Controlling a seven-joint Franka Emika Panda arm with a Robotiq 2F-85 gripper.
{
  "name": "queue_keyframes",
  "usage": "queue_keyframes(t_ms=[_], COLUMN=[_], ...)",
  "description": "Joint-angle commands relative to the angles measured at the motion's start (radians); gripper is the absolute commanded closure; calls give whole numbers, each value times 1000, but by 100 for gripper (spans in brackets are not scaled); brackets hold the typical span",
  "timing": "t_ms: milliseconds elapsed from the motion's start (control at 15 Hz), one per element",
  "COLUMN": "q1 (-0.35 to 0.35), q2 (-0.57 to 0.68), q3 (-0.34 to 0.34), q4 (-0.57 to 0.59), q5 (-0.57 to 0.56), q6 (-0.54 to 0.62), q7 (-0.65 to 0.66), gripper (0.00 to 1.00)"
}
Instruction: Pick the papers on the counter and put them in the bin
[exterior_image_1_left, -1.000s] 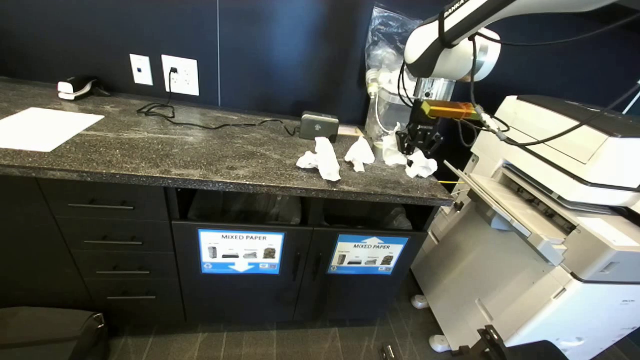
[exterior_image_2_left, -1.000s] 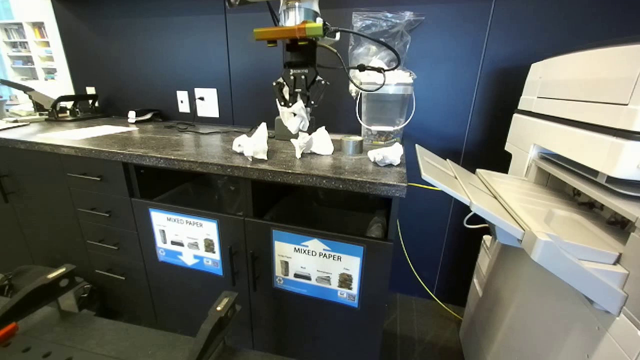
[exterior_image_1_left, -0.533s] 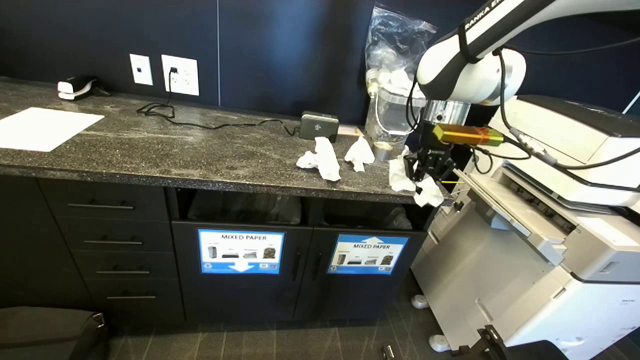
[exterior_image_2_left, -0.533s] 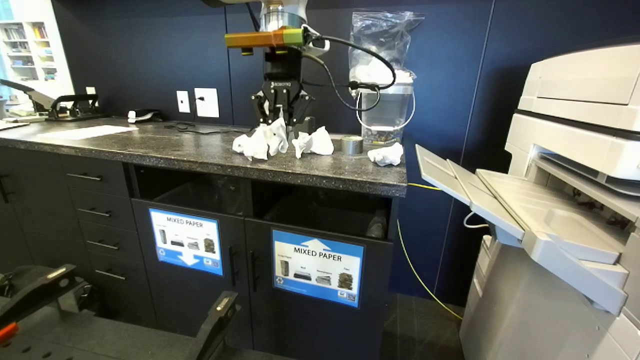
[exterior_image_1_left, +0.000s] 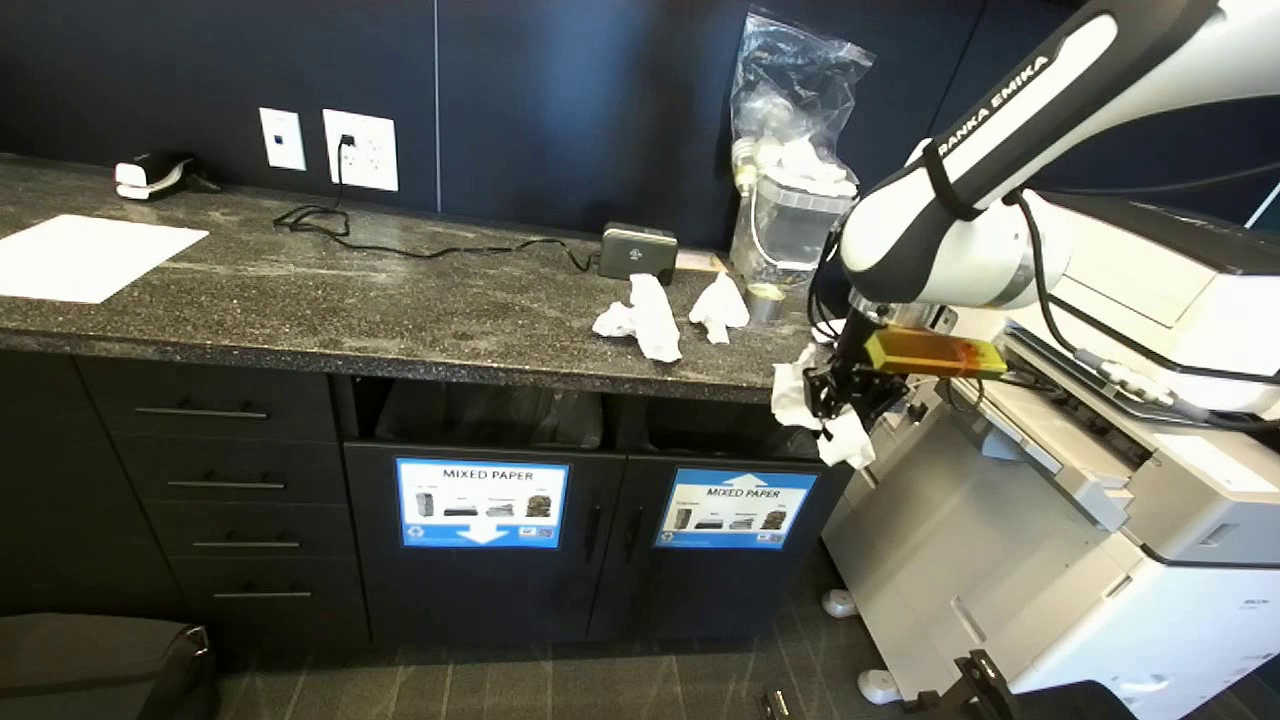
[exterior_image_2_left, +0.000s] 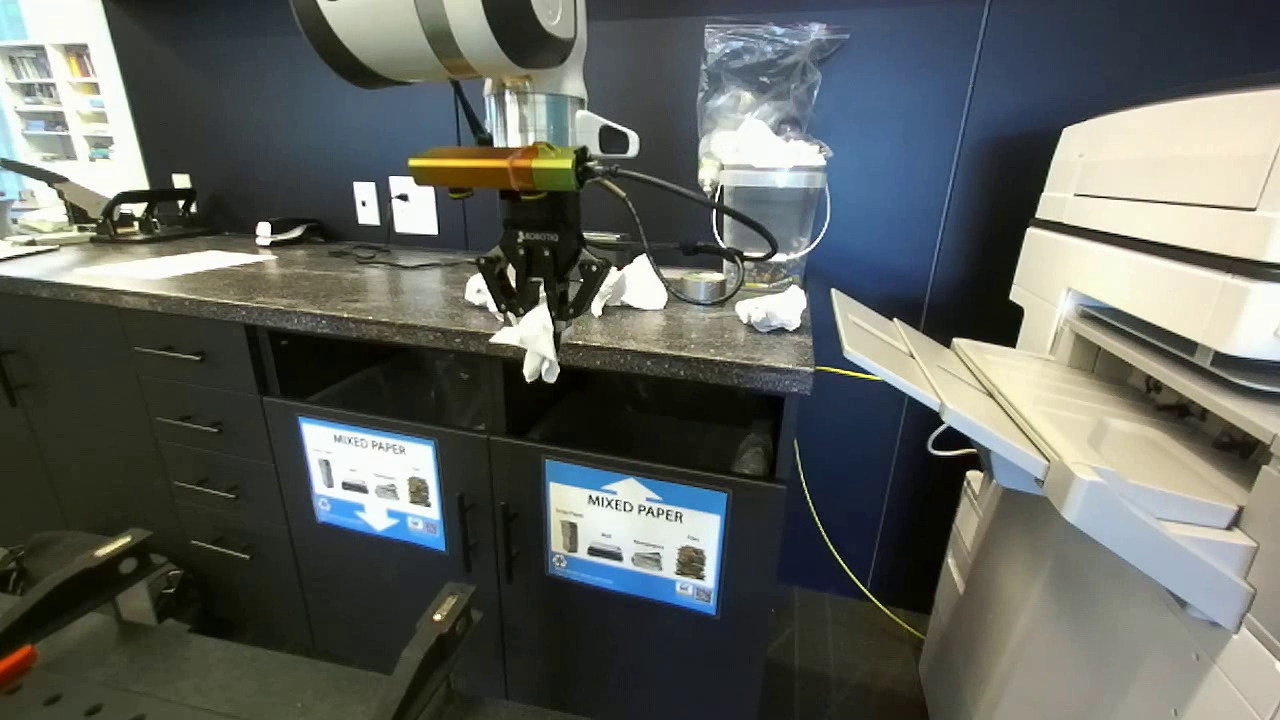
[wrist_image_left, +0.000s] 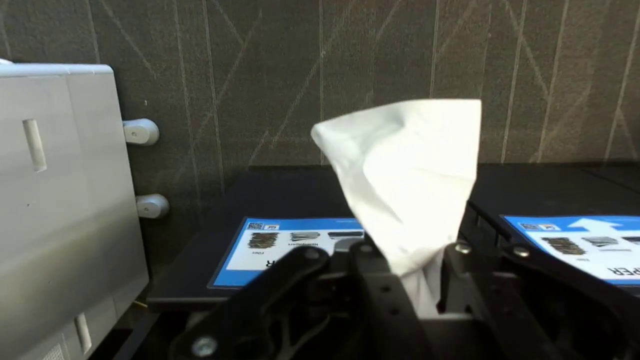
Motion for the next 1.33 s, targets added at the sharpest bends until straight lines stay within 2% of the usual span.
queue_keyframes(t_ms=[0, 133, 267, 467, 533, 667, 800, 933, 1067, 1267], q1=[-17, -33, -69, -166, -216, -306, -410, -501, -558, -599], q2=[-10, 17, 43, 106, 125, 187, 259, 342, 422, 532], q3=[8, 34, 98, 240, 306, 407, 509, 577, 601, 582], q4=[-92, -113, -128, -126, -121, -104, -81, -58, -35, -1], q5=[67, 145, 259, 417, 464, 497, 491, 437, 368, 243], q6=[211, 330, 416, 499, 512, 559, 626, 698, 760, 825], q7=[-55, -106, -191, -316, -364, -443, -498, -536, -586, -665], gripper=[85, 86, 87, 87, 87, 87, 85, 83, 83, 85])
